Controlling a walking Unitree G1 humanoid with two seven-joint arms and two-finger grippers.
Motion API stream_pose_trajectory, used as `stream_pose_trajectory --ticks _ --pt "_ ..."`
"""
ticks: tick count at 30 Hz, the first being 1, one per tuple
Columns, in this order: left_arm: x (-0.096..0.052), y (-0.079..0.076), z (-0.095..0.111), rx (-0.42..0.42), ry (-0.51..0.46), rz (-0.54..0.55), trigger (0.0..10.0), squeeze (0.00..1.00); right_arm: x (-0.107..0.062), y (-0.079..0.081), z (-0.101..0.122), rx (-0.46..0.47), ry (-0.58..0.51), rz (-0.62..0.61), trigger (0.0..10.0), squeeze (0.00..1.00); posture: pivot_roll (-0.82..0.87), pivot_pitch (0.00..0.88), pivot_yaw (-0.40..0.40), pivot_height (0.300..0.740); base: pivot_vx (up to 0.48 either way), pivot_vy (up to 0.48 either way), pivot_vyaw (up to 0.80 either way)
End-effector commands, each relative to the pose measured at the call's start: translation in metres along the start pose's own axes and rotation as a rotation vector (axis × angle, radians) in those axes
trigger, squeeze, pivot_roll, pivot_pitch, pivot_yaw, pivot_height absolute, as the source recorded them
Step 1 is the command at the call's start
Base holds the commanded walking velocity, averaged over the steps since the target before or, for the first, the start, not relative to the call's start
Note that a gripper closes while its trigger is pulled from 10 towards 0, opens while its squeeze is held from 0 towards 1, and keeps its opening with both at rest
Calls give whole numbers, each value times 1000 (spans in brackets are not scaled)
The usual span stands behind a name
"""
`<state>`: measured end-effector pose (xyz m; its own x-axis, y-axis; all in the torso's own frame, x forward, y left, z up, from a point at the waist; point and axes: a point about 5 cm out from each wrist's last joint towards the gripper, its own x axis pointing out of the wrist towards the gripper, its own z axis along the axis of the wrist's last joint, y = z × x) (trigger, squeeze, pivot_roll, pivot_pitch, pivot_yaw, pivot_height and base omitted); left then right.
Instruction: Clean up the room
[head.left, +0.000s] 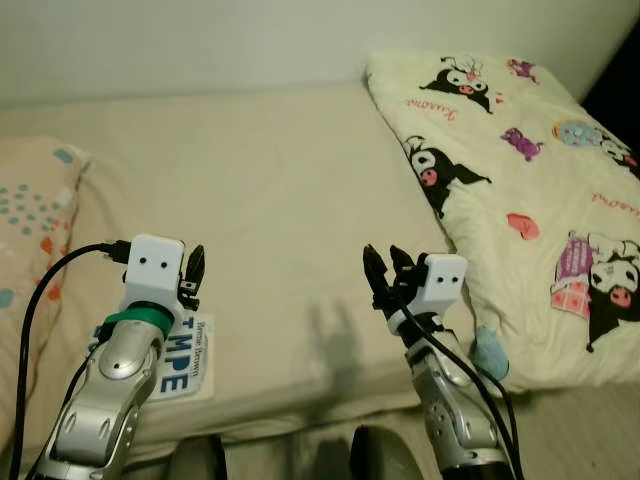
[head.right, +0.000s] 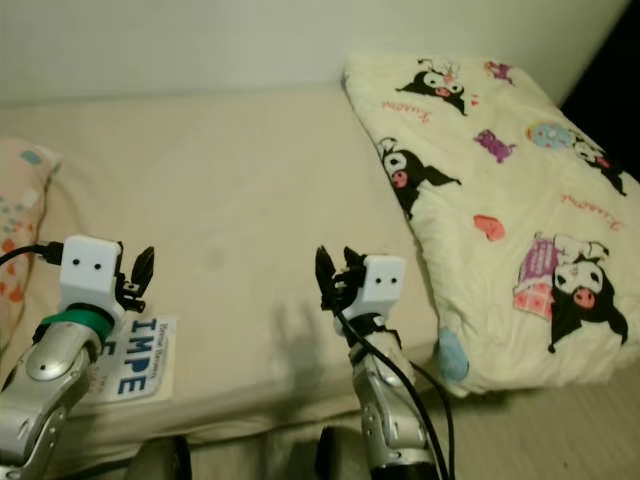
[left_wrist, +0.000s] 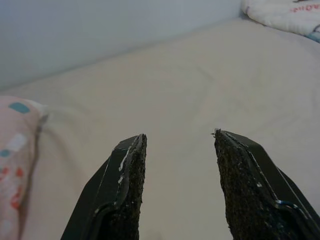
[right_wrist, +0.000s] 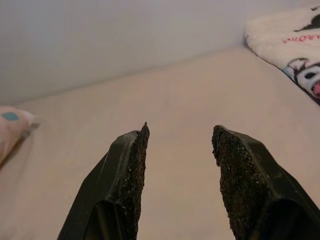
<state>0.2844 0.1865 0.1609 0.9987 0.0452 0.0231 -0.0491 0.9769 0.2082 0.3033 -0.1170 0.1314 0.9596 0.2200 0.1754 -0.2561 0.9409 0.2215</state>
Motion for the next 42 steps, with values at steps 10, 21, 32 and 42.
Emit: stream_pose_trajectory --ticks 10,21,32,42 --pt "0 -5 -8 -5 22 -5 10000 0 -3 -2 -4 -4 11 -18 10000 0 110 11 9 706 0 0 0" --pt "0 -6 -26 -28 84 9 10000 0 -9 -6 -24 -10 83 -34 10000 0 111 14 9 740 0 0 0" --pt "-48 -51 -152 -31 501 -200 10000 0 -102 -51 -146 -116 723 -154 10000 0 111 3 -4 740 0 0 0" --pt "-80 -57 -202 -85 747 -238 10000 0 -165 -57 -176 -173 991 -122 10000 0 85 0 -14 740 0 0 0"
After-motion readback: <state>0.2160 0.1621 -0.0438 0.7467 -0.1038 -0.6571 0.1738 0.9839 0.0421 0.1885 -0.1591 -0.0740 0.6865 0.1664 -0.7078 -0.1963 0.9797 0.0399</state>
